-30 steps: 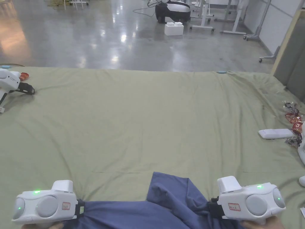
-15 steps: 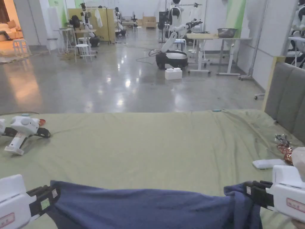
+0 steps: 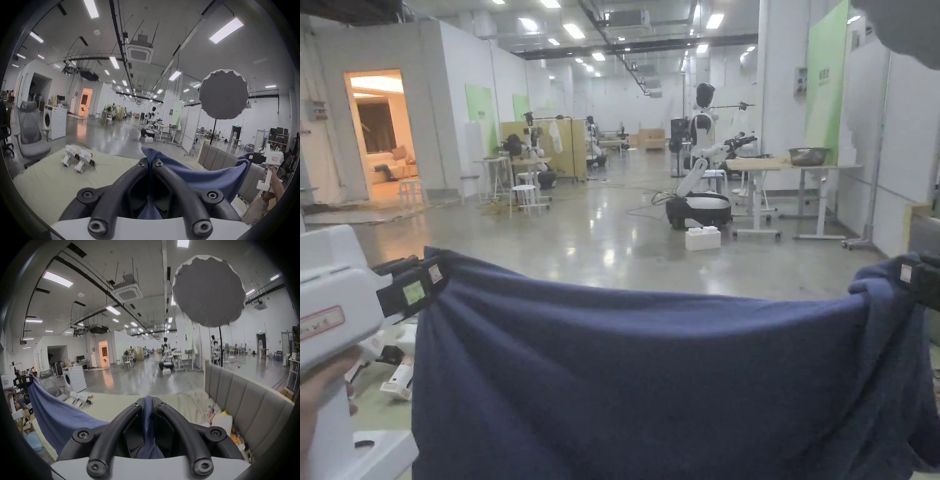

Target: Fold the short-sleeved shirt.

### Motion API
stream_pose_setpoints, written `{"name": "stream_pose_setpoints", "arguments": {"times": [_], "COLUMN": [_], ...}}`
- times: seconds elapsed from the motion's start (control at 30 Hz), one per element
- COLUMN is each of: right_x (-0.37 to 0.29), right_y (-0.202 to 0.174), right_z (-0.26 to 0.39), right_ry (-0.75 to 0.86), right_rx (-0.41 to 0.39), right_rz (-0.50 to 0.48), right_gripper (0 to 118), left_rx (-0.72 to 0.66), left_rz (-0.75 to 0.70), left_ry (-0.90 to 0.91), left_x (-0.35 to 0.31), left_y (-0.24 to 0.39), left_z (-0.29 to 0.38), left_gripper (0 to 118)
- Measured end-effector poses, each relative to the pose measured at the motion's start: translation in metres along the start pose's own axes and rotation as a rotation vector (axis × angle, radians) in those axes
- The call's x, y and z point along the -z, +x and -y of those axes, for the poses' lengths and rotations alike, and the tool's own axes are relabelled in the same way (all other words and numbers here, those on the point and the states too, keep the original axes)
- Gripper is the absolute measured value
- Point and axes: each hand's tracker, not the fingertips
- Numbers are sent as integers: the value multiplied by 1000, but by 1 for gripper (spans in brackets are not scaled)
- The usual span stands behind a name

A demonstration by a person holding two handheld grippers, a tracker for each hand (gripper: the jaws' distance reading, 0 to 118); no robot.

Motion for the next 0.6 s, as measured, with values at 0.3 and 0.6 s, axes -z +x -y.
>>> {"name": "stream_pose_setpoints", "arguments": {"times": [0.3, 0.6], "right_x": [36, 94], "right_y": [-7, -11], "right_z": [-93, -122], "right_ry": [95, 109], "right_rx": [-42, -104], "right_rz": [39, 124], "right_gripper": [5, 5], "left_rx": [10, 70], "left_rz": [-16, -55], "left_ry": [100, 115], "left_x": [35, 105], "left_y": [-5, -2], "left_z": [-66, -95], "left_gripper": [0, 0]}}
